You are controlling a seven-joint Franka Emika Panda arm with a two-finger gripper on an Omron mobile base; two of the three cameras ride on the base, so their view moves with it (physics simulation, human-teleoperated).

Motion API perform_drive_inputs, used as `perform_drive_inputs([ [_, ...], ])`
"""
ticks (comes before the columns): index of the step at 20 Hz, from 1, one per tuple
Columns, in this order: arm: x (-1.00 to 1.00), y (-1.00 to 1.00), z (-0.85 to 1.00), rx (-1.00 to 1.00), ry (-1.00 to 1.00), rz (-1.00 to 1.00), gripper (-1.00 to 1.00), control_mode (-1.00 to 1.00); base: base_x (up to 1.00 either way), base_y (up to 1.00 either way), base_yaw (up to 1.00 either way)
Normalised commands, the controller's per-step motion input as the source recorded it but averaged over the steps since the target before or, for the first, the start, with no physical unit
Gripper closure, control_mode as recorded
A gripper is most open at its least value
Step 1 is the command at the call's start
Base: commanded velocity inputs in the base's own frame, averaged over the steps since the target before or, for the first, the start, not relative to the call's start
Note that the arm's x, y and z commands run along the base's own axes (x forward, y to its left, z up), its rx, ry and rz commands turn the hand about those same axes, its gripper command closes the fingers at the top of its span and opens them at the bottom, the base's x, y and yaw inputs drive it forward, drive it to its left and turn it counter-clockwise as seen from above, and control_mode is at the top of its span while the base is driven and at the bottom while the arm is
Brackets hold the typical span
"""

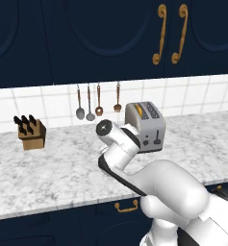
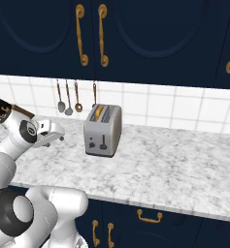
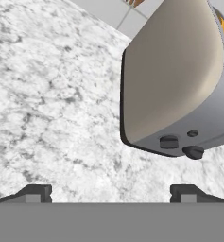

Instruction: Start the toaster. Once the lever pops up, take the bread to the plate on the dining counter.

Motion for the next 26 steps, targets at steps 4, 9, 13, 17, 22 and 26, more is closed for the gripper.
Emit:
perform_drive_inputs([
  [4,0.00,0.00,0.00,0.00,0.00,0.00,-1.00,-1.00,0.00,0.00,0.00],
  [9,0.00,0.00,0.00,0.00,0.00,0.00,-1.00,-1.00,0.00,0.00,0.00],
  [13,0.00,0.00,0.00,0.00,0.00,0.00,-1.00,-1.00,0.00,0.00,0.00],
  [17,0.00,0.00,0.00,0.00,0.00,0.00,-1.00,-1.00,0.00,0.00,0.00],
  [22,0.00,0.00,0.00,0.00,0.00,0.00,-1.00,-1.00,0.00,0.00,0.00],
  [26,0.00,0.00,0.00,0.00,0.00,0.00,-1.00,-1.00,0.00,0.00,0.00],
])
